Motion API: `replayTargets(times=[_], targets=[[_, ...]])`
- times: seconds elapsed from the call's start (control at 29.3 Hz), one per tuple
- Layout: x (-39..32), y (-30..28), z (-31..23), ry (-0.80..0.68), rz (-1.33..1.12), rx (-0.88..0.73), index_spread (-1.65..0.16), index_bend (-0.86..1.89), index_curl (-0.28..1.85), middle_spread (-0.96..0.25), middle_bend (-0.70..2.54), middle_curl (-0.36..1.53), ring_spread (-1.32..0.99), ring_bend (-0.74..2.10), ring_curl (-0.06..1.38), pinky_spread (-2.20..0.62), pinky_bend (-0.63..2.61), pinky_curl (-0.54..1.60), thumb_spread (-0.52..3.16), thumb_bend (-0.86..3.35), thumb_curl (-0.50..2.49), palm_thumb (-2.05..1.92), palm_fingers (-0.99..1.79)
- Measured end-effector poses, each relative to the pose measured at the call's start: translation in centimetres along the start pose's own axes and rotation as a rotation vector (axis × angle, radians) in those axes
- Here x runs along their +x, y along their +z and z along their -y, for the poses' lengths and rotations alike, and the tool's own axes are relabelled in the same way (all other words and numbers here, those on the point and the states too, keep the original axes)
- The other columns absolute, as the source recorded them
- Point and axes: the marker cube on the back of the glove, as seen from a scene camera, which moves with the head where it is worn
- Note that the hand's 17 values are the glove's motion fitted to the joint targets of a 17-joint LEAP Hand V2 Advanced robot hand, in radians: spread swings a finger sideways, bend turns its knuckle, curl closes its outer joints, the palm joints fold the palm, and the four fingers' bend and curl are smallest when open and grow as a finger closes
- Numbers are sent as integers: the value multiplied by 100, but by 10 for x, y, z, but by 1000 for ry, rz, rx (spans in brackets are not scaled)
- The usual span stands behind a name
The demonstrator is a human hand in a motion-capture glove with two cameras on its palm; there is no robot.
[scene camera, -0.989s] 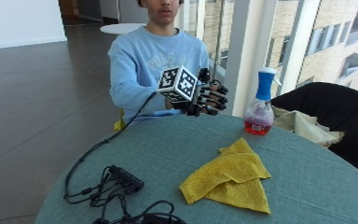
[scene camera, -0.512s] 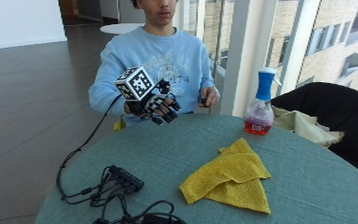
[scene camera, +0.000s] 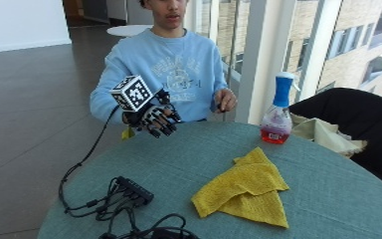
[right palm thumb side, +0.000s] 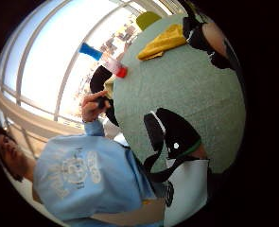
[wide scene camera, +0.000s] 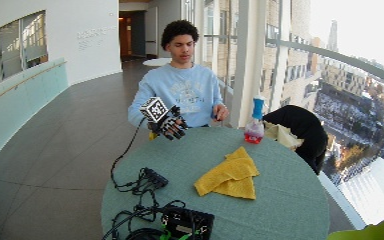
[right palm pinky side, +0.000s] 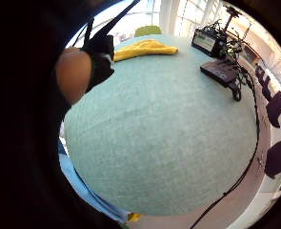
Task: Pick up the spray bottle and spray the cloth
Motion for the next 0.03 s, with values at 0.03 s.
replayTargets(times=[0.03], targets=[[0,0,0,-2,-2,-1,-31,13,30,-10,31,44,-4,33,36,18,17,31,110,-2,34,69,86]])
